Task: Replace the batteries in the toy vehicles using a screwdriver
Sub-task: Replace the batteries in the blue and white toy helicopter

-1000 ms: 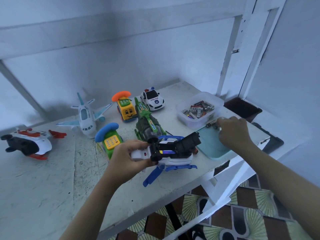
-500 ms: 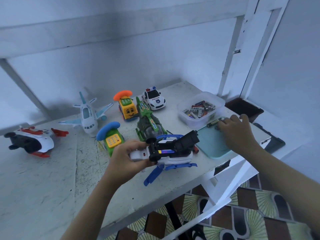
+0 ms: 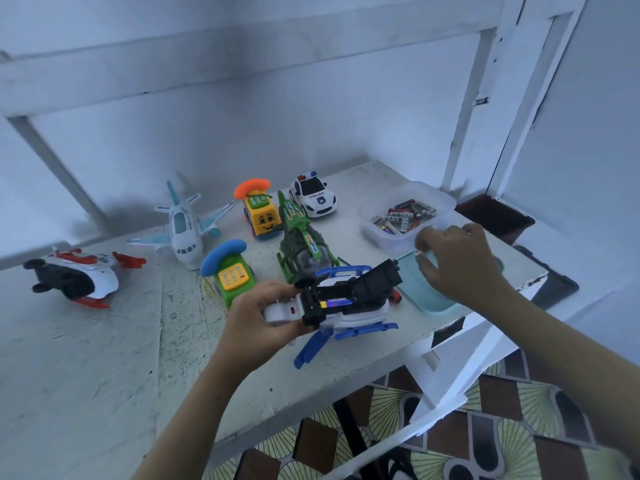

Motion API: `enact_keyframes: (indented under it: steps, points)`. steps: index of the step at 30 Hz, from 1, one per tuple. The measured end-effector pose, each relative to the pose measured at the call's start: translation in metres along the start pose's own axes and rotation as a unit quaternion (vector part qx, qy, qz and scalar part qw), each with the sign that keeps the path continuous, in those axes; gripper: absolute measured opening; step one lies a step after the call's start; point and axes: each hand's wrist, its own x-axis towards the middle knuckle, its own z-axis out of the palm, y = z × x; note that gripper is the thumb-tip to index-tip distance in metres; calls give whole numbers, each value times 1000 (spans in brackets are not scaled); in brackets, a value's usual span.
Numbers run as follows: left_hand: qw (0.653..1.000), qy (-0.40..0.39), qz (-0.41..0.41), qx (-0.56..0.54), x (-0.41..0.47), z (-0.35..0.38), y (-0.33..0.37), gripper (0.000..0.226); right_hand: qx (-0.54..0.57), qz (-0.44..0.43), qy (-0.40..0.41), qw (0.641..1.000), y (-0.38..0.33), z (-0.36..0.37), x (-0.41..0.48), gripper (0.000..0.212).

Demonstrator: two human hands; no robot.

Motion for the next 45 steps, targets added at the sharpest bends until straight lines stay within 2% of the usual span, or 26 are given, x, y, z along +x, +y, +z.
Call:
enact_keyframes:
  steps: [4, 8, 13, 16, 19, 22, 24, 29, 34, 41, 43, 45]
  points:
    - [1000, 16, -2, -10, -4, 2, 0, 37, 193, 26, 70, 978, -40, -35, 12, 6]
    - [1000, 22, -7, -18, -8, 2, -1, 38, 299, 48, 105, 947, -76, -67, 12, 8]
    - [999, 33, 1, -10, -14, 2, -1, 29, 209, 15, 43, 977, -105, -66, -5, 15]
    - [999, 39, 2, -6, -16, 2, 0, 32, 206, 30, 19, 978, -108, -50, -14, 21]
    - [999, 44, -4, -12, -17, 4, 0, 27, 219, 47, 53, 973, -112, -40, -18, 19]
    - [998, 56, -15, -16, -16, 5, -2, 30, 178, 28, 88, 980, -112, -34, -20, 16]
    - [998, 59, -20, -20, -16, 5, -3, 32, 134, 2, 87, 987, -111, -30, -20, 17]
    - [997, 67, -16, -28, -17, 6, -6, 32, 110, -50, 70, 990, -119, -27, -33, 18]
    - [995, 83, -27, -50, -22, 6, -9, 31, 167, 4, 51, 985, -131, -16, -46, 31]
    - [996, 76, -23, -48, -22, 6, -11, 27, 196, -20, 53, 979, -118, -22, -36, 28]
    - [996, 67, -24, -52, -23, 6, -11, 28, 254, 0, 64, 965, -115, -25, -35, 36]
    - [996, 64, -25, -54, -24, 6, -11, 30, 363, 58, 69, 927, -117, -28, -35, 54]
